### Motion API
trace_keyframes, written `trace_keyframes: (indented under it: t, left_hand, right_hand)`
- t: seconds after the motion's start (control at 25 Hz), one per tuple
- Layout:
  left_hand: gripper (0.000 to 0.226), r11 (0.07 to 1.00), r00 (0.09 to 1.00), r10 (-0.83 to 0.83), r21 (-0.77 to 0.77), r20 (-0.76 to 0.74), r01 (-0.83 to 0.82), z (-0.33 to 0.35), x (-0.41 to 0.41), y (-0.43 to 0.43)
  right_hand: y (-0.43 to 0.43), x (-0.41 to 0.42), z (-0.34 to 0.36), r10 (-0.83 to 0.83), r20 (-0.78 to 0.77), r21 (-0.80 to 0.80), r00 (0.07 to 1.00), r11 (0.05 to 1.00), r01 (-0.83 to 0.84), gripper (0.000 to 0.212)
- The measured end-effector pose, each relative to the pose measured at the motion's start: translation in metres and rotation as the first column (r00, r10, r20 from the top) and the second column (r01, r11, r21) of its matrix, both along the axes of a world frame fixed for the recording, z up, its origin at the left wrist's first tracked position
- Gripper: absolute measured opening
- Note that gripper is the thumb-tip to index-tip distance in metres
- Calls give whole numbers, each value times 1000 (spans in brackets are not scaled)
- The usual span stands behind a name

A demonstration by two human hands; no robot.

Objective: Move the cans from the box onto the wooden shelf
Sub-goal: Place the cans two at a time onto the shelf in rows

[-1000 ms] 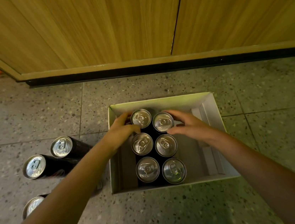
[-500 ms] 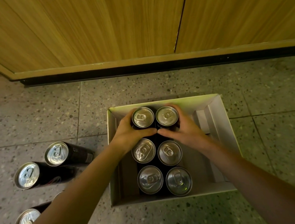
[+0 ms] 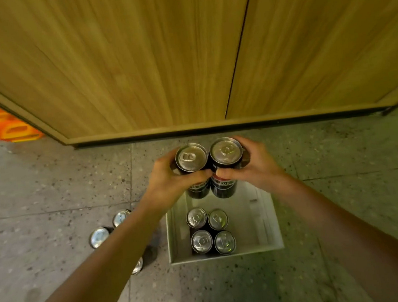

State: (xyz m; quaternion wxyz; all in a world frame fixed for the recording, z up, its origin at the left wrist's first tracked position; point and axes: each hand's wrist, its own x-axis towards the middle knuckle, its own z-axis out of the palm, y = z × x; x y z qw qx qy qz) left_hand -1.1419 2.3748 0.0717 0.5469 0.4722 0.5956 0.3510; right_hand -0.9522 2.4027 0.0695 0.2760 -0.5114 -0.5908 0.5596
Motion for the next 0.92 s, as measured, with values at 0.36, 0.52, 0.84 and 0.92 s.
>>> trace_keyframes:
  t: [0.36,0.52,0.84,0.92]
  left_hand:
    - [42,987,1000,-1,163,28,-4,378,3,11]
    - [43,954,1000,0,299,11,-3,527,0,18]
    - [32,906,1000,-15,423,8,10,726,-16,33]
    - [29,905,1000,-23,426,8,17,762,-19,40]
  right_hand:
    - [-2,-2,380,-118,-94,68,989,990,125,57]
    - [0,-7,525,-136,-133,126,982,980,153,54]
    - [11,-30,729,-144,-157,342,977,920,191,42]
    - [17,-36,763,-172,-165,360,971,906,222,46]
